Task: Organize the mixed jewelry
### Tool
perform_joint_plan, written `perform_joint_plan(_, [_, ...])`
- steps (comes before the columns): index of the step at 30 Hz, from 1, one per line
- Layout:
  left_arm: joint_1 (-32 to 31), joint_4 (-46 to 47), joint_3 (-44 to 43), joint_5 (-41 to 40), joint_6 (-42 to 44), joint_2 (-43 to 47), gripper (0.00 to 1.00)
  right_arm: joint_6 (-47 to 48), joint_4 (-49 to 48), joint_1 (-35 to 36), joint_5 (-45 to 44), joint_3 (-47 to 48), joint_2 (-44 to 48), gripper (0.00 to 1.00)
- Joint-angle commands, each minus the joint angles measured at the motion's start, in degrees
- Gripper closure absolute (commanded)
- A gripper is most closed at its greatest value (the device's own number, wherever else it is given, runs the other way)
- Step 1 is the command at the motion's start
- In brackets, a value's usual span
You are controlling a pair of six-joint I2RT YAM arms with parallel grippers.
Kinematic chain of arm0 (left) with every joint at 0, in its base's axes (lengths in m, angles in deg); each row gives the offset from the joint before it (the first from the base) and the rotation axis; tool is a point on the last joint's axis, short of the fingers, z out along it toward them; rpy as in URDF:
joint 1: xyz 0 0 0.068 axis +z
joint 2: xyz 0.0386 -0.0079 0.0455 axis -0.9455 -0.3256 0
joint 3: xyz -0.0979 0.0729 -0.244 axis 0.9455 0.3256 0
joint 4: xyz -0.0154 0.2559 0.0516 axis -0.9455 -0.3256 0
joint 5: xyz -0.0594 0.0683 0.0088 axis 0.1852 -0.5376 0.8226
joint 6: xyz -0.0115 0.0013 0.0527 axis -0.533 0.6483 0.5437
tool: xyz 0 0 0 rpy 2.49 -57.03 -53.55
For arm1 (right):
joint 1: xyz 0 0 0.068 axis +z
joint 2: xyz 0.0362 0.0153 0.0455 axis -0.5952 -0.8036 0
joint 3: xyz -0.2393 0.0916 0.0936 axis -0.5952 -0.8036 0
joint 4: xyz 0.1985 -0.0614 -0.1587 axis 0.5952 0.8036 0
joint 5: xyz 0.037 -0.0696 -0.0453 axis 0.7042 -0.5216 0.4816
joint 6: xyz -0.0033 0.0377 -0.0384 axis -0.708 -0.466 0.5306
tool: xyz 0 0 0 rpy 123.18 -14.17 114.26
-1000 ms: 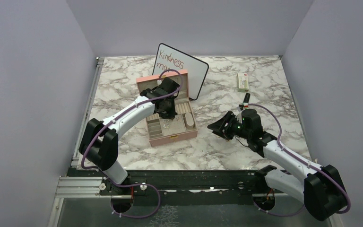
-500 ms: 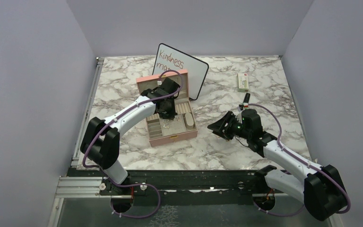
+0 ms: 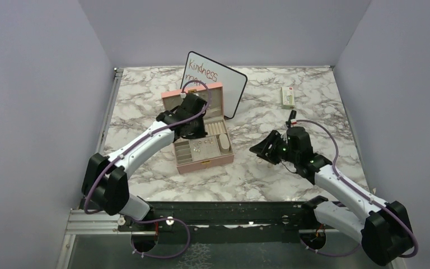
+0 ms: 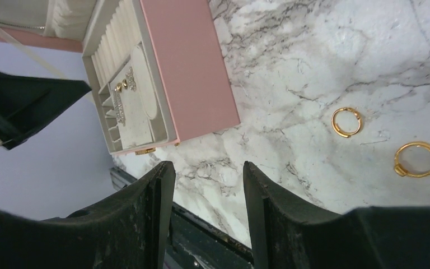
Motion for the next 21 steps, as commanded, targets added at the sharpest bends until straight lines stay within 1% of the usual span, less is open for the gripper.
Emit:
perform_joint_plan(1, [-0.19,3.32,2.01,-1.42,-1.18,7.08,0.87,5.84,7.13,-0.30,-6.36,4.40,1.64,0.47])
perform_joint_plan(3, [-0.19,3.82,3.69,-2.04,-1.48,9.40,0.83,7.81,8.73,-0.30,-7.37,5.72,1.65,0.47])
perform_joint_plan(5, [-0.19,4.72,5.59,-2.91,-1.67,12.59,0.75,10.81,10.35,-0.30,-8.34,7.27,0.93,0.46])
perform_joint_plan(9, [-0.19,7.63,10.22,-4.83,-2.04,19.04,0.49,16.13,15.70,-0.30,-13.33,12.48,-1.82,0.45])
perform_joint_plan(11, [-0.19,10.32,13.48,-5.76,-1.81,23.03,0.39,18.95,17.82,-0.27,-15.62,14.85,-3.37,0.44])
perform_joint_plan(15, [-0.15,17.15,20.38,-7.60,-0.23,31.71,0.22,23.14,21.79,-0.30,-23.01,19.36,-7.49,0.42])
perform_joint_plan(18, [-0.19,21.79,25.03,-9.10,0.92,37.05,0.03,24.07,25.30,-0.34,-27.83,21.88,-11.00,0.39])
perform_joint_plan(19, [-0.19,23.34,26.39,-9.13,1.48,38.47,0.01,24.08,25.94,-0.35,-29.11,22.22,-12.10,0.38])
perform_joint_plan(21, [-0.19,26.02,28.66,-9.13,2.55,40.57,0.01,24.10,26.55,-0.39,-30.75,22.67,-14.18,0.35])
